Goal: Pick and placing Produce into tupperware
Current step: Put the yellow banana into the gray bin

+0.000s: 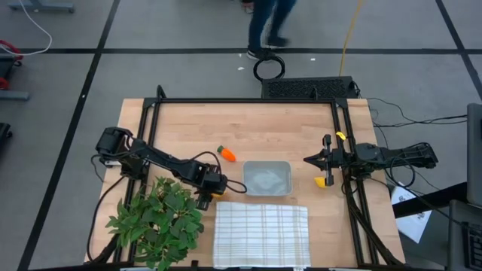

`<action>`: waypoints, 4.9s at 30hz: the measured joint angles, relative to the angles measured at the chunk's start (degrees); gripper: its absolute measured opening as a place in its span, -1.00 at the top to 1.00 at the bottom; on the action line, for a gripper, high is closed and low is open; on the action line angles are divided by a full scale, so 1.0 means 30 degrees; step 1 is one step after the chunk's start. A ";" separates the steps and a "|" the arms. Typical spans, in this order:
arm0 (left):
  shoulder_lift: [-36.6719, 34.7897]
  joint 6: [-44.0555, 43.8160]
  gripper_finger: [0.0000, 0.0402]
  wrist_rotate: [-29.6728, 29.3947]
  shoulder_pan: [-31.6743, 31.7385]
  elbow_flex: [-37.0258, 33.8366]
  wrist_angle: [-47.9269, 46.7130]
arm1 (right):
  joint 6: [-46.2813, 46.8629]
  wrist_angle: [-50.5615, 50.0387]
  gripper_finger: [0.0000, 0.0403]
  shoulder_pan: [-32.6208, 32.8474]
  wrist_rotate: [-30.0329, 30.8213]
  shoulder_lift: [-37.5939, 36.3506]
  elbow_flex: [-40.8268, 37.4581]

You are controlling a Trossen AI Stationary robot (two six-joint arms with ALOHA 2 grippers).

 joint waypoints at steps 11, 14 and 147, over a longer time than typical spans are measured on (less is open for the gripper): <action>-0.0543 0.0476 0.22 -0.0014 0.0037 -0.0051 0.0094 | 0.0000 0.0015 1.00 0.0000 0.0000 0.0000 0.0000; -0.0888 0.0556 0.21 -0.0027 0.0186 -0.0051 0.0028 | 0.0000 0.0015 1.00 -0.0002 0.0000 0.0000 0.0000; 0.7024 0.3696 0.21 0.3512 0.3767 1.4484 -0.0786 | 0.0146 0.0375 1.00 0.0000 -0.0007 0.0029 -0.0366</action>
